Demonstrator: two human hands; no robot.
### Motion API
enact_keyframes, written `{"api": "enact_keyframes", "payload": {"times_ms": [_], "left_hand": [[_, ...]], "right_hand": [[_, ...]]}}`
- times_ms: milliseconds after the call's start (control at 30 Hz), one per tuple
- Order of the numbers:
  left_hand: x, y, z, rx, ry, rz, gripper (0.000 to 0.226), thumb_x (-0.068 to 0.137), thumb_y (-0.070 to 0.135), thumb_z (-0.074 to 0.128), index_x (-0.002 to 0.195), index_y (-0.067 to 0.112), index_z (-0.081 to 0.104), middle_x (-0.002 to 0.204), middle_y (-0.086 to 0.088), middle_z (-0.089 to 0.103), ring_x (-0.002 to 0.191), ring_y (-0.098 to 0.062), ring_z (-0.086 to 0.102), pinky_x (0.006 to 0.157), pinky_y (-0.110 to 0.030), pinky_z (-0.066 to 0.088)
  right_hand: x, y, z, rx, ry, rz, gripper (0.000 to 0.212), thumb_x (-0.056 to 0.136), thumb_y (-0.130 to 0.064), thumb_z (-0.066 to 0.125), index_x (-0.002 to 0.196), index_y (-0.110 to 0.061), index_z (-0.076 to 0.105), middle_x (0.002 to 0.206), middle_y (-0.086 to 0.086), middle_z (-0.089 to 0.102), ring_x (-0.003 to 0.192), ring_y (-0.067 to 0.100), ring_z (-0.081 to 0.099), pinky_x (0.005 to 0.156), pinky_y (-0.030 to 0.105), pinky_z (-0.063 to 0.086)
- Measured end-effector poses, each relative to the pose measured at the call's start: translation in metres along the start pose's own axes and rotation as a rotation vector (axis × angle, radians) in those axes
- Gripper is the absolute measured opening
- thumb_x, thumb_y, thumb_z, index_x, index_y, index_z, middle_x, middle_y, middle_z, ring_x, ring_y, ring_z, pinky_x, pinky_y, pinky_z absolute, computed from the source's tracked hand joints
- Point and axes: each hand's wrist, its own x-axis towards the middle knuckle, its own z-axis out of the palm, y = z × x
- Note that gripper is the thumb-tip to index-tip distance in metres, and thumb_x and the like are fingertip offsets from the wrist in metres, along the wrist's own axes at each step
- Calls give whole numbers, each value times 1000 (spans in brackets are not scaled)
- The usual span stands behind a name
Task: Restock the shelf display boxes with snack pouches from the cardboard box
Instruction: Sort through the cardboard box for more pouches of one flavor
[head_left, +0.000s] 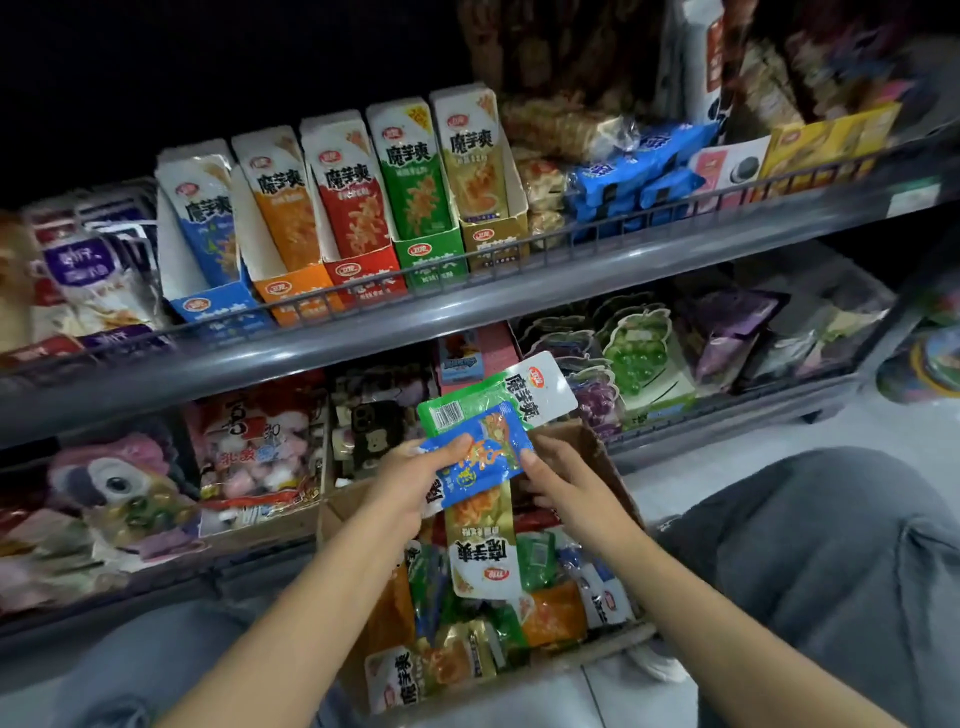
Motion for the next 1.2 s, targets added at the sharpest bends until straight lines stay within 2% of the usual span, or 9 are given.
{"api": "enact_keyframes", "payload": {"times_ms": [167, 367, 467, 567, 700, 800, 933, 1033, 1200], "left_hand": [[-16, -1, 0, -170, 0, 22, 13, 81, 10, 71, 93, 6, 67, 66, -4, 72, 53, -14, 68, 45, -23, 53], [-20, -3, -4, -325, -132, -26, 25, 87, 9, 61, 111, 4, 63, 94, -15, 73, 70, -22, 72, 61, -32, 59], [-21, 0, -8, -283, -134, 50, 23, 86, 0, 60, 109, 4, 61, 84, -11, 74, 64, -19, 71, 53, -28, 57], [-22, -1, -11, -174, -43, 154, 21, 84, -2, 64, 105, 5, 62, 75, -4, 74, 61, -14, 70, 50, -23, 53], [-21, 1, -17, -21, 75, 231, 19, 80, 7, 72, 96, 16, 66, 79, 5, 74, 73, -12, 70, 68, -30, 55], [-21, 7, -26, 82, 100, 241, 25, 77, 14, 77, 100, 19, 67, 89, 5, 74, 83, -15, 70, 82, -36, 54], [-23, 18, -32, 134, 90, 274, 30, 76, 18, 79, 104, 18, 67, 99, 1, 74, 89, -17, 71, 90, -42, 53], [-24, 27, -36, 152, 69, 313, 18, 78, 14, 76, 90, 23, 65, 85, 10, 74, 76, 0, 69, 78, -28, 53], [-24, 37, -43, 287, 17, 309, 28, 77, 21, 77, 103, 18, 66, 101, 4, 72, 91, -7, 66, 79, -19, 48]], "right_hand": [[15, -25, 19, 189, -97, 12, 22, 90, -26, 62, 112, -22, 59, 104, -4, 70, 94, 12, 67, 79, 25, 51], [33, -43, 16, 51, -33, -27, 9, 86, -7, 66, 94, -11, 66, 85, -2, 70, 71, 5, 65, 61, 11, 47], [36, -47, 13, 80, -73, 4, 11, 86, -4, 66, 85, -15, 66, 70, -6, 70, 61, 6, 63, 53, 14, 45], [38, -41, 16, 113, -109, 44, 10, 85, -6, 67, 85, -15, 66, 71, -3, 70, 64, 15, 60, 53, 22, 43], [48, -42, 14, 225, -53, 86, 11, 85, -23, 68, 86, -14, 62, 87, 6, 69, 78, 22, 61, 64, 29, 45], [59, -53, 2, 430, 55, 71, 7, 92, -23, 58, 88, -17, 61, 79, 2, 69, 69, 16, 62, 57, 24, 42], [65, -64, -8, 333, 55, 0, 13, 94, -16, 55, 82, -15, 58, 77, 4, 71, 57, 7, 65, 41, 17, 34], [67, -72, -8, 271, 29, -29, 12, 95, -18, 54, 84, -15, 60, 76, 3, 72, 54, 7, 63, 39, 18, 33], [72, -96, -16, -80, -26, 23, 41, 85, -58, 56, 82, -18, 65, 65, 10, 60, 49, 21, 43, 47, 22, 28]]}}
